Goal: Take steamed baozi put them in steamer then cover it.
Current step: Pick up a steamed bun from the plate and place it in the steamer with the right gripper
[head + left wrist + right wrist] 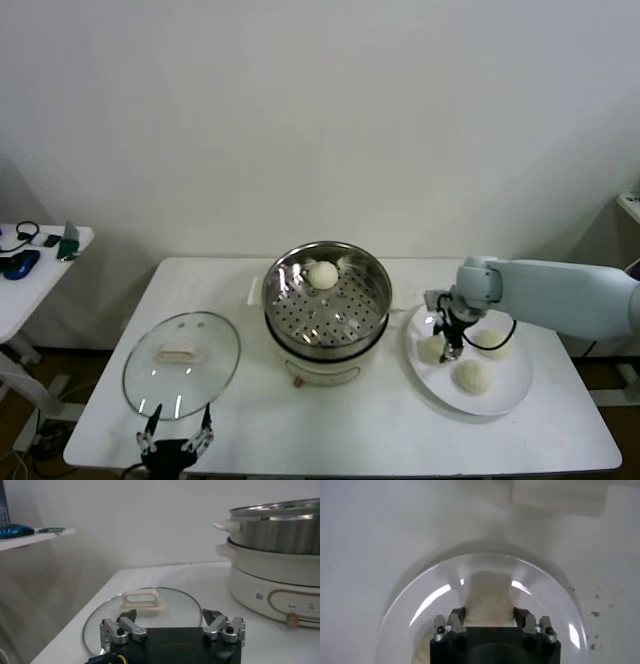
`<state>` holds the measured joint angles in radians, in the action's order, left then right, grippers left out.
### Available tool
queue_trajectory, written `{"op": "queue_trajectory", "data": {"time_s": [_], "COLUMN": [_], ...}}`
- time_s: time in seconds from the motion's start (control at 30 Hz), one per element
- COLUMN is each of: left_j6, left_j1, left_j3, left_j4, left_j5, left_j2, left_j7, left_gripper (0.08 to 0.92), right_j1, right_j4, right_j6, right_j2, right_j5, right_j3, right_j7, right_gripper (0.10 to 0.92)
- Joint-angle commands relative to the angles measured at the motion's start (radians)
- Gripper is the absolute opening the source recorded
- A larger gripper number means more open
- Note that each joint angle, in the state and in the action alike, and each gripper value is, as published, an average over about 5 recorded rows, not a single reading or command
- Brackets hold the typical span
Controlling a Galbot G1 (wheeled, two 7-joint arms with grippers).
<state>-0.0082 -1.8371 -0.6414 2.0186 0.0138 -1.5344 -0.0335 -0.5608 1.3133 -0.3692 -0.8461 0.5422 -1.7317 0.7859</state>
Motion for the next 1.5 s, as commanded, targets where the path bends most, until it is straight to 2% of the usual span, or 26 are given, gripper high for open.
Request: {"op": "queue_trajectory", "data": {"time_s": [0.03, 0.27, 0.5, 0.7, 0.97, 1.5], "left_j6": [-0.001, 0.001, 0.005, 0.006, 0.006, 0.001], "left_j1": [-0.002, -0.006, -0.003, 0.001, 0.002, -0.001], "left_j3": [0.002, 0.015, 0.02, 0.012, -0.01, -0.013], "left_j4": [0.011, 0.029, 0.043, 0.04, 0.033, 0.027], "left_j5": [-0.002, -0.004, -0.003, 0.009, 0.018, 0.022], "left_j2": [0.001, 0.005, 0.013, 0.013, 0.012, 0.01], "left_j7": [0.0, 0.002, 0.005, 0.006, 0.005, 0.0], "left_gripper": [0.823, 0.823, 0.823, 0.823, 0.823, 0.823], "right_j1": [-0.437, -0.709, -0.571, -0.345, -0.126, -0.022], "right_j4": [0.065, 0.089, 0.131, 0.062, -0.179, -0.338], "right_j6": [0.078, 0.083, -0.035, -0.077, -0.063, -0.042], "right_j2": [-0.003, -0.13, -0.336, -0.506, -0.664, -0.731], "right_j5": [0.058, 0.288, 0.436, 0.411, 0.314, 0.224], "right_j3": [-0.187, -0.144, 0.053, 0.09, 0.091, 0.087], "right_j7": [0.118, 0.192, 0.09, 0.022, 0.014, -0.021], "right_gripper": [0.653, 0.653, 0.653, 0.653, 0.653, 0.653]}}
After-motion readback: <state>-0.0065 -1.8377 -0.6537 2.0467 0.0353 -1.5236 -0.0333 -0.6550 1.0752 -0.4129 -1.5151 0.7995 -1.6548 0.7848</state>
